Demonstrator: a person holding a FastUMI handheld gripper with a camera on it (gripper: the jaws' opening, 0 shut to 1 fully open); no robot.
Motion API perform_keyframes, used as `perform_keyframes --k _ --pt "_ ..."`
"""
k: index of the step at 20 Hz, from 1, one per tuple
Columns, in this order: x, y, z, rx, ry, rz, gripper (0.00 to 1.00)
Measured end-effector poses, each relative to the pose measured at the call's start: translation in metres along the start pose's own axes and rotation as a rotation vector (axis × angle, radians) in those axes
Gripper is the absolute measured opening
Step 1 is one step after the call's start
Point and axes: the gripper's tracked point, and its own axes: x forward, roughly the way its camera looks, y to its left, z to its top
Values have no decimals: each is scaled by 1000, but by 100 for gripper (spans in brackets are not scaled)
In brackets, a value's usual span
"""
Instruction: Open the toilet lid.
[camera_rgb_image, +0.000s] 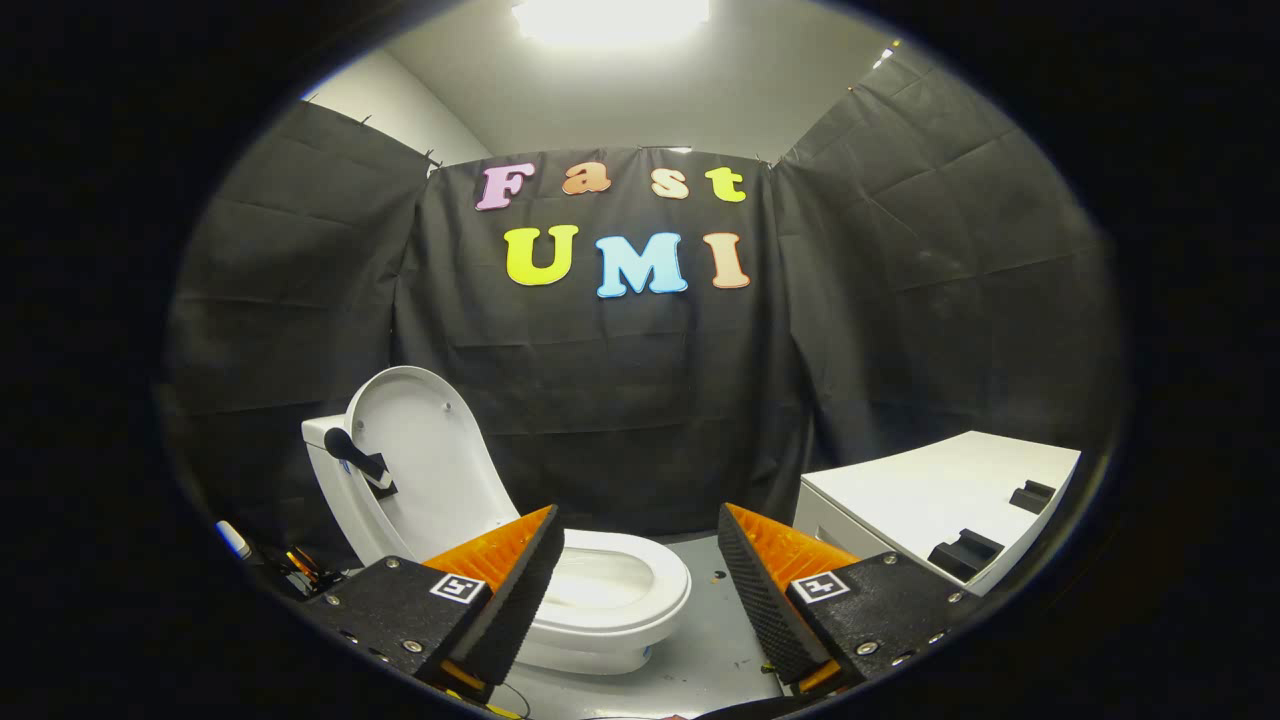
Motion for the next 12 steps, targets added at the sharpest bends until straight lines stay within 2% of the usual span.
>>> perform_keyframes --k 12 --pt "2 3 2 2 -7 8 95"
